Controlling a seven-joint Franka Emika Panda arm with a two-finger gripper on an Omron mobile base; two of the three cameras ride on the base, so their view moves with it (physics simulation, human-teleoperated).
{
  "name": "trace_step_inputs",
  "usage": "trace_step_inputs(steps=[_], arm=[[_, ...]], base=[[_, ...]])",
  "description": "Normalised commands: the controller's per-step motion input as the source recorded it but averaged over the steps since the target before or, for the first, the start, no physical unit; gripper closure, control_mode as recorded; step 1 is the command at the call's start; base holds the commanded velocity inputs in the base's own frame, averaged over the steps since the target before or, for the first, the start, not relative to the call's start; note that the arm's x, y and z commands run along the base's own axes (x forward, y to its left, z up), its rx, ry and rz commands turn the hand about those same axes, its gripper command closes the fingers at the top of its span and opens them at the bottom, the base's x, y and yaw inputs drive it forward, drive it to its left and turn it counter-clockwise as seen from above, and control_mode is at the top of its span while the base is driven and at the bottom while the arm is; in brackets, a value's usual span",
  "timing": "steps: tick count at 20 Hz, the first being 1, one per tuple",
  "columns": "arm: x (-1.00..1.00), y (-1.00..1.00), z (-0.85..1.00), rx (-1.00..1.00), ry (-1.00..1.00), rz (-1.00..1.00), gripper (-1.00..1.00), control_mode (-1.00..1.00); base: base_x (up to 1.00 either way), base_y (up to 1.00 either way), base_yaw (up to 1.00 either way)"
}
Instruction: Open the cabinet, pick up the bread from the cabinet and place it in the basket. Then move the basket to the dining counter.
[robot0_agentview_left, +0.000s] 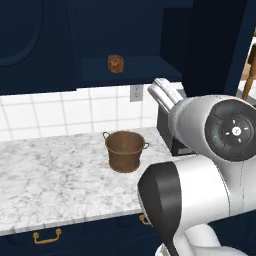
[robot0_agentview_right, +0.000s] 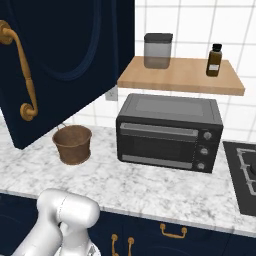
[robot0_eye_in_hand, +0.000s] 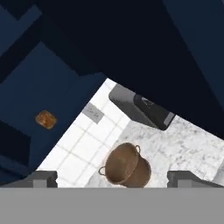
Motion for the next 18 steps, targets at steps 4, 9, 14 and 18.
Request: trace_step_inputs(steps=[4,9,14,18], arm=[[0.17,0.03,0.09,0.3,-0.04,-0.64,-1.0,-1.0],[0.17,-0.27,0.02,0.18,-0.05,-0.51,-1.0,-1.0],[0.21,-0.63,-0.03,0.1,-0.25,-0.34,-1.0,-1.0],[0.06,-0.64,-0.11,0.07,-0.27,-0.29,-1.0,-1.0]], base=[[0.0,0.0,0.0],[0.0,0.0,0.0],[0.0,0.0,0.0],[0.0,0.0,0.0]])
